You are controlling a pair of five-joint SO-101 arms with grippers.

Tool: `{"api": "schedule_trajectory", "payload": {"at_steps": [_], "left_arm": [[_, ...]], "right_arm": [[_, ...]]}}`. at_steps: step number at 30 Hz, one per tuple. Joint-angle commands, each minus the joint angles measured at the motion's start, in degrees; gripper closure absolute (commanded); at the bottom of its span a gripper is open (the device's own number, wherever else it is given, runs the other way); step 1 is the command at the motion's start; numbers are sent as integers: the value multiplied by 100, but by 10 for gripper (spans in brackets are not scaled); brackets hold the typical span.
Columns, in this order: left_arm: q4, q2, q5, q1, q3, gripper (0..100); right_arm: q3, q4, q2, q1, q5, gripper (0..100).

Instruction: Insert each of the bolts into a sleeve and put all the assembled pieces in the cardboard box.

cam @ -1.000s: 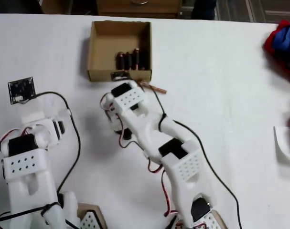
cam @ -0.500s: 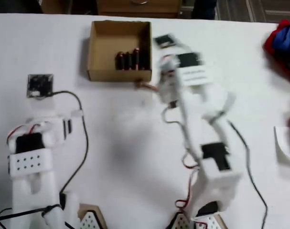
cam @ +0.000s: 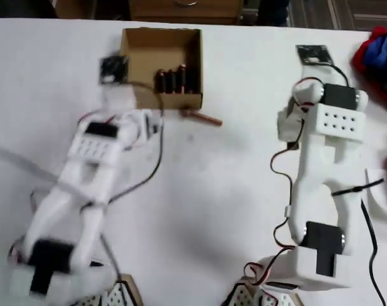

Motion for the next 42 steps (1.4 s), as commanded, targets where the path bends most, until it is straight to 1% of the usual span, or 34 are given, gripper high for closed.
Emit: {"api": "schedule_trajectory", "payload": {"at_steps": [1, 3, 5, 10, 14, 19, 21, 23, 26, 32, 38, 40, 42], "left_arm": [[774, 818, 88, 519, -1209, 815], [1011, 1055, 70, 756, -1323, 815], [835, 1257, 413, 941, -1341, 815], [-220, 1618, 2277, 967, -1349, 812], [-1064, 1758, 3024, 1011, -1349, 812], [-1881, 1802, 4571, 1090, -1297, 812], [-2180, 1811, 4967, 1187, -1297, 814], [-2470, 1820, 5178, 1336, -1297, 814], [-2673, 2040, 5284, 1512, -1385, 815], [-2646, 2998, 5705, 1530, -1868, 815], [-2637, 3727, 5705, 1521, -2835, 815], [-2620, 3965, 5714, 1521, -3064, 815], [-2426, 4193, 5723, 1521, -3292, 815]], "right_arm": [[35, 48, -409, 127, 35, 978], [114, 48, -453, 119, 35, 978], [193, 22, -479, 101, 35, 978], [308, 22, -470, 101, 35, 978], [457, 13, -479, 119, 35, 978], [571, -13, -453, 119, 35, 978], [589, -22, -444, 127, 35, 978], [703, -22, -479, 127, 35, 978], [879, -22, -488, 127, 35, 978], [1029, -22, -488, 374, 44, 978], [1196, -22, -488, 655, 554, 978], [1204, -22, -488, 804, 563, 978], [1204, -84, -488, 945, 659, 978]]}}
